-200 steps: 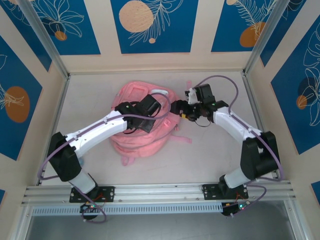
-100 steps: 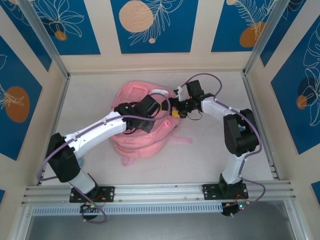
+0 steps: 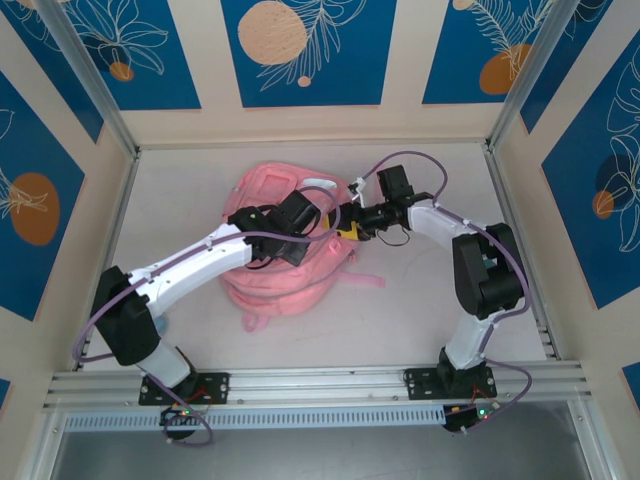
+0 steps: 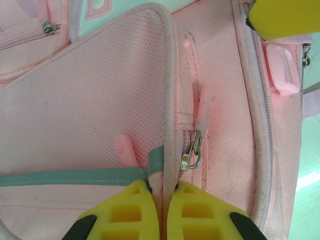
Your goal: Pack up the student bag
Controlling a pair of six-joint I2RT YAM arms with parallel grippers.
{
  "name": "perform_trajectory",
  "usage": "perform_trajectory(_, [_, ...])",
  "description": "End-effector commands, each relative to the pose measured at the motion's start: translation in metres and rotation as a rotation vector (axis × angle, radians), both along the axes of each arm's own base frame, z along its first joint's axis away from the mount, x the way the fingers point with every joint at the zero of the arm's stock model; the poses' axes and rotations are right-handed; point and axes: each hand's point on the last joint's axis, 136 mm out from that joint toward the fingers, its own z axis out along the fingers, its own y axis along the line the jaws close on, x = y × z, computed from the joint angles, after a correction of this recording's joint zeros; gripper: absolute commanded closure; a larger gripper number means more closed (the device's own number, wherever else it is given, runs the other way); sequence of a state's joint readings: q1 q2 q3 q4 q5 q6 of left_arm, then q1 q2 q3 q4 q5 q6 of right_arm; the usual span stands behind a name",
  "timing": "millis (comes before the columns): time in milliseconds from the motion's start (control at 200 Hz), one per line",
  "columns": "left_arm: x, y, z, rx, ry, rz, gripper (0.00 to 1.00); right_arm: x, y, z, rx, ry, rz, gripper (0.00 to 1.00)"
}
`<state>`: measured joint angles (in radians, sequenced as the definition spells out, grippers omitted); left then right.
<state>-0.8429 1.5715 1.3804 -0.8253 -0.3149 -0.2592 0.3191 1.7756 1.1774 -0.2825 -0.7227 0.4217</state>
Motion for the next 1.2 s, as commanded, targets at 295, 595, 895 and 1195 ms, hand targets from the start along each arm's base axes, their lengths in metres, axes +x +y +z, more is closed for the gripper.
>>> perform_trajectory(295, [0.007, -0.012, 0.032, -0.124, -0.082, 0.002, 1.00, -0.008, -0.004, 0.003, 0.001, -0.012, 0.010, 0.47])
perform_trajectory(595, [0.004, -0.012, 0.032, -0.129, -0.076, -0.003, 1.00, -0.002, -0.007, -0.013, -0.066, -0.035, 0.007, 0.69])
perform_trajectory(895, [0.002, -0.010, 0.033, -0.133, -0.079, -0.011, 1.00, 0.000, -0.008, -0.019, -0.119, -0.116, 0.051, 0.73])
perform_trajectory(1195, [0.002, -0.011, 0.031, -0.132, -0.074, -0.012, 1.00, -0.001, -0.007, -0.012, -0.148, -0.170, 0.067, 0.89])
